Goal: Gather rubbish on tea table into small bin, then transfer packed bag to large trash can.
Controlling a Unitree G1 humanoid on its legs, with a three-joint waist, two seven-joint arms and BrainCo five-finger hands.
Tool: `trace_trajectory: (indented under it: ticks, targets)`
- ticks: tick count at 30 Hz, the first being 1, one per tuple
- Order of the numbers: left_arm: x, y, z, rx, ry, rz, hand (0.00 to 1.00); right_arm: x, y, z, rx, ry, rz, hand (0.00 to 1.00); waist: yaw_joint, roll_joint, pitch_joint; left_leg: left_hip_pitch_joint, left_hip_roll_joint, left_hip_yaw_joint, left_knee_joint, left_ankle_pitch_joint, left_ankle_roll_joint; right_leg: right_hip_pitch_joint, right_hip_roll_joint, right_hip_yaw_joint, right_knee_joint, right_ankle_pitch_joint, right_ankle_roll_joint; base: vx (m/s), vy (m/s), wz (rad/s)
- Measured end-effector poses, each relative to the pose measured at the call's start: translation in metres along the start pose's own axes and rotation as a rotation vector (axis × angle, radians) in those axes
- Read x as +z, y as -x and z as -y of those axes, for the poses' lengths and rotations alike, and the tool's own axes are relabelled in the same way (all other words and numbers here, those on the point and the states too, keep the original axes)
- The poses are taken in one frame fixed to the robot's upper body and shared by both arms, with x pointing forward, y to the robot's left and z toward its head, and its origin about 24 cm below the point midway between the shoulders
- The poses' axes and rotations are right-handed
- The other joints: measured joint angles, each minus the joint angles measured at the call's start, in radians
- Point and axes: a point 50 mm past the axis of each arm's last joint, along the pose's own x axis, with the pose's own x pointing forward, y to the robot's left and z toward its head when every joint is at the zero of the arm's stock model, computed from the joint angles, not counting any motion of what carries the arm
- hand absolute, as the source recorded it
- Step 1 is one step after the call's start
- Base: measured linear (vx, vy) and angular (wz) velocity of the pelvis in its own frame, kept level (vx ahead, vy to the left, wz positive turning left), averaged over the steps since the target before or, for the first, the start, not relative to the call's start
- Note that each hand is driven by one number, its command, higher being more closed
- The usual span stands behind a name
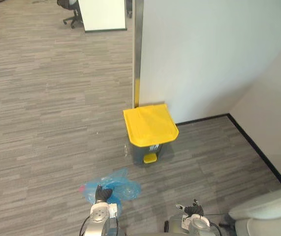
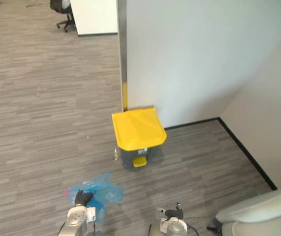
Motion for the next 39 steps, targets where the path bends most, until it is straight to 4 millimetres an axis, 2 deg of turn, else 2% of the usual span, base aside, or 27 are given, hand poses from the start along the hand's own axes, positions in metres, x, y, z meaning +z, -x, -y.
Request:
trace_trajectory:
  ticks: [1,2,3,4,5,6,9,10,12,13,14,16,17,18,19,21,26,32,37,39]
  targets:
    - [0.0,-0.001,0.001,0.002,-0.002,-0.004,1.0,0.002,-0.001,0.0,-0.002,0.0,0.004,0.0,-0.002,0.004,0.003,0.013,0.005,-0.006,-0.007,0.0,0.0,-0.005,0.007,-0.018,-0.04,-0.004,-0.009,0.46,-0.117,0.38]
    - [-0.004,-0.002,0.0,0.008,-0.009,-0.022,1.0,0.004,-0.002,0.0,-0.001,0.015,0.013,0.0,-0.009,0.009,0.006,0.043,0.018,-0.019,-0.014,0.0,0.0,-0.016,0.037,-0.034,-0.177,0.012,-0.028,0.48,-0.177,0.47]
    - [-0.009,-0.002,-0.003,0.013,-0.02,-0.041,1.0,0.001,-0.001,-0.001,0.001,0.026,0.003,0.0,-0.023,-0.008,0.0,0.066,0.004,-0.068,-0.018,-0.003,-0.006,0.011,0.063,-0.005,-0.399,0.116,-0.033,0.49,-0.201,0.57]
    - [-0.01,-0.002,-0.005,0.016,-0.025,-0.043,1.0,-0.003,0.0,-0.001,0.002,0.029,-0.008,0.0,-0.03,-0.027,0.0,0.079,-0.011,-0.092,-0.019,-0.008,-0.013,0.022,0.061,0.02,-0.471,0.21,-0.053,0.51,-0.21,0.46]
    - [-0.015,-0.002,0.002,0.0,-0.021,-0.077,1.0,0.005,-0.006,0.006,-0.013,0.038,0.004,0.0,-0.031,0.025,0.008,0.102,0.026,-0.15,-0.022,-0.014,-0.021,0.045,0.096,0.012,-0.452,0.198,-0.086,0.57,-0.222,0.11]
    - [-0.017,0.0,0.008,-0.015,-0.01,-0.086,1.0,0.011,-0.009,0.01,-0.028,0.032,0.012,0.0,-0.024,0.056,0.007,0.088,0.046,-0.181,-0.003,0.002,-0.021,0.049,0.119,0.008,-0.456,0.17,-0.101,0.47,-0.172,-0.07]
    - [-0.017,0.001,0.015,-0.037,-0.014,-0.084,1.0,0.007,-0.009,0.01,-0.031,0.029,-0.009,0.0,-0.027,0.064,0.004,0.058,0.066,-0.181,0.068,0.064,-0.054,0.084,0.13,-0.014,-0.481,0.14,-0.119,0.42,-0.155,0.12]
    - [-0.012,0.0,0.02,-0.062,-0.016,-0.069,1.0,0.001,-0.008,0.012,-0.037,0.033,-0.023,0.0,-0.031,0.063,0.006,0.001,0.09,-0.18,0.23,0.105,-0.088,0.163,0.137,-0.036,-0.554,0.14,-0.119,0.42,-0.155,0.33]
    - [-0.011,0.0,0.021,-0.073,-0.016,-0.065,1.0,-0.003,-0.006,0.013,-0.034,0.049,-0.029,0.0,-0.027,0.055,0.008,-0.066,0.108,-0.175,0.407,0.161,-0.103,0.231,0.131,-0.04,-0.606,0.14,-0.119,0.27,-0.067,0.23]
    - [-0.011,0.0,0.02,-0.074,-0.021,-0.06,1.0,-0.003,-0.006,0.013,-0.032,0.058,-0.027,0.0,-0.023,0.053,0.009,-0.117,0.137,-0.148,0.529,0.135,-0.086,0.283,0.13,-0.044,-0.644,0.14,-0.12,0.23,-0.002,0.09]
    - [-0.01,0.002,0.019,-0.072,-0.015,-0.051,1.0,-0.008,-0.005,0.012,-0.031,0.056,-0.044,0.0,-0.022,0.046,0.004,-0.162,0.16,-0.093,0.562,0.071,-0.072,0.322,0.124,-0.05,-0.676,0.14,-0.119,0.21,0.017,0.08]
    - [-0.007,0.002,0.018,-0.069,-0.009,-0.035,1.0,-0.01,-0.004,0.012,-0.03,0.052,-0.051,0.0,-0.02,0.038,-0.001,-0.215,0.157,-0.028,0.459,0.035,-0.057,0.352,0.101,-0.058,-0.696,0.143,-0.114,0.17,0.059,0.09]
    - [-0.006,0.002,0.018,-0.07,-0.008,-0.031,1.0,-0.012,-0.003,0.013,-0.032,0.047,-0.057,0.0,-0.019,0.04,-0.002,-0.225,0.156,0.007,0.335,0.053,-0.04,0.365,0.095,-0.066,-0.703,0.145,-0.105,0.19,0.155,0.14]
    - [-0.006,0.002,0.019,-0.072,-0.007,-0.031,1.0,-0.012,-0.004,0.016,-0.043,0.038,-0.056,0.0,-0.02,0.056,-0.011,-0.236,0.158,0.018,0.184,0.131,-0.029,0.37,0.101,-0.073,-0.708,0.144,-0.087,0.15,0.151,0.05]
    - [-0.006,0.003,0.02,-0.073,-0.005,-0.033,1.0,-0.013,-0.004,0.017,-0.046,0.039,-0.062,0.0,-0.015,0.062,-0.02,-0.225,0.149,0.016,0.147,0.129,-0.042,0.372,0.102,-0.065,-0.709,0.135,-0.067,0.18,0.182,0.07]
    - [-0.007,0.001,0.014,-0.056,-0.012,-0.035,1.0,-0.017,-0.002,0.017,-0.051,0.016,-0.077,0.0,-0.01,0.041,-0.031,-0.17,0.099,0.017,0.04,0.135,-0.046,0.371,0.075,-0.058,-0.716,0.139,-0.045,0.1,0.151,0.09]
    - [-0.019,0.002,0.003,-0.032,-0.039,-0.072,1.0,-0.021,-0.001,0.017,-0.056,0.002,-0.092,0.0,-0.008,0.032,-0.035,-0.102,0.047,0.041,-0.056,0.165,-0.03,0.404,0.046,-0.03,-0.751,0.153,-0.02,0.02,0.11,-0.05]
    - [-0.035,0.005,-0.004,-0.008,-0.045,-0.137,1.0,-0.021,-0.001,0.016,-0.054,0.003,-0.092,0.0,-0.002,0.024,-0.032,-0.049,0.025,0.087,-0.154,0.207,-0.034,0.381,0.055,0.032,-0.753,0.163,-0.008,-0.04,0.021,-0.29]
    - [-0.04,0.008,-0.004,-0.004,-0.038,-0.155,1.0,-0.021,-0.001,0.016,-0.059,0.007,-0.092,0.0,0.002,0.001,-0.025,-0.038,0.018,0.114,-0.171,0.213,-0.033,0.36,0.056,0.062,-0.74,0.171,-0.005,-0.04,0.014,-0.18]
    - [-0.038,0.008,-0.001,-0.017,-0.042,-0.146,1.0,-0.024,0.0,0.017,-0.06,0.007,-0.101,0.0,0.001,-0.014,-0.017,-0.034,-0.002,0.109,-0.166,0.2,-0.016,0.336,0.025,0.056,-0.667,0.138,0.024,-0.04,0.048,0.08]
